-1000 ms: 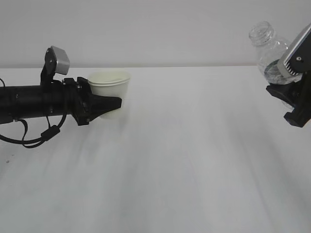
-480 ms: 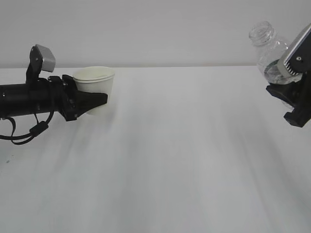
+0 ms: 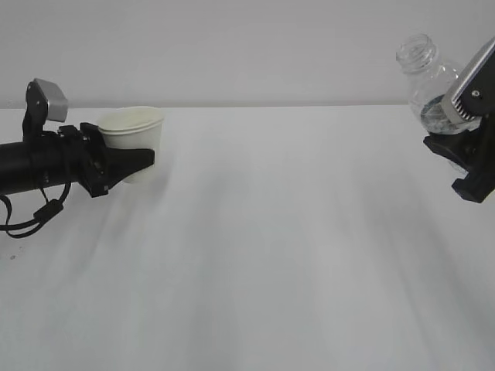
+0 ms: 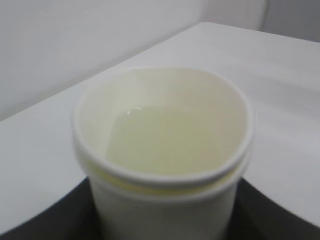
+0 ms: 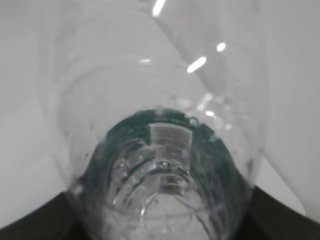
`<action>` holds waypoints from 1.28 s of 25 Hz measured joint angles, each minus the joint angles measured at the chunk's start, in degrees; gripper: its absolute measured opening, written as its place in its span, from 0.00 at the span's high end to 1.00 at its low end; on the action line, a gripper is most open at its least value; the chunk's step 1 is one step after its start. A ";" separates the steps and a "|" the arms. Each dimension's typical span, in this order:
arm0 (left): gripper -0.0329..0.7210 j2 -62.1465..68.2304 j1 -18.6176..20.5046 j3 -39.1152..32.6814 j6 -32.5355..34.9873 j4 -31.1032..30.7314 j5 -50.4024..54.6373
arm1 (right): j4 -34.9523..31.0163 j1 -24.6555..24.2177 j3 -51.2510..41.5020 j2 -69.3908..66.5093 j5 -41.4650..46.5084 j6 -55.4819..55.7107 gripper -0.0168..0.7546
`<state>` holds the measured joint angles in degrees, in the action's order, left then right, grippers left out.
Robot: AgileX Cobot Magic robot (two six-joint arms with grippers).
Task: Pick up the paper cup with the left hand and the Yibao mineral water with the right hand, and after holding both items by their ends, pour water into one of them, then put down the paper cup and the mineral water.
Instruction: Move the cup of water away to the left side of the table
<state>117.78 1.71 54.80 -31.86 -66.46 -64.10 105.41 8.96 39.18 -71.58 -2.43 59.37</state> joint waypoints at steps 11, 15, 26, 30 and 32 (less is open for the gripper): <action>0.42 1.60 0.72 -3.88 8.83 6.45 -0.31 | 0.00 0.00 0.00 -0.04 0.00 0.00 0.42; 0.42 1.60 0.72 -4.12 10.65 8.11 -0.31 | 0.00 0.00 0.00 -0.04 0.00 0.00 0.42; 0.43 5.22 0.72 -4.12 11.67 11.18 -0.41 | 0.00 0.00 0.00 -0.04 0.30 0.00 0.42; 0.43 6.38 0.72 -4.12 12.20 11.97 -0.41 | 0.00 0.00 0.00 -0.04 0.37 0.00 0.42; 0.43 6.36 0.72 -4.12 12.58 12.98 -0.41 | 0.00 0.00 0.00 -0.04 0.37 0.00 0.42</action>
<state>124.15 2.43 50.68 -19.28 -53.48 -64.51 105.41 8.96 39.18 -71.62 -2.07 59.37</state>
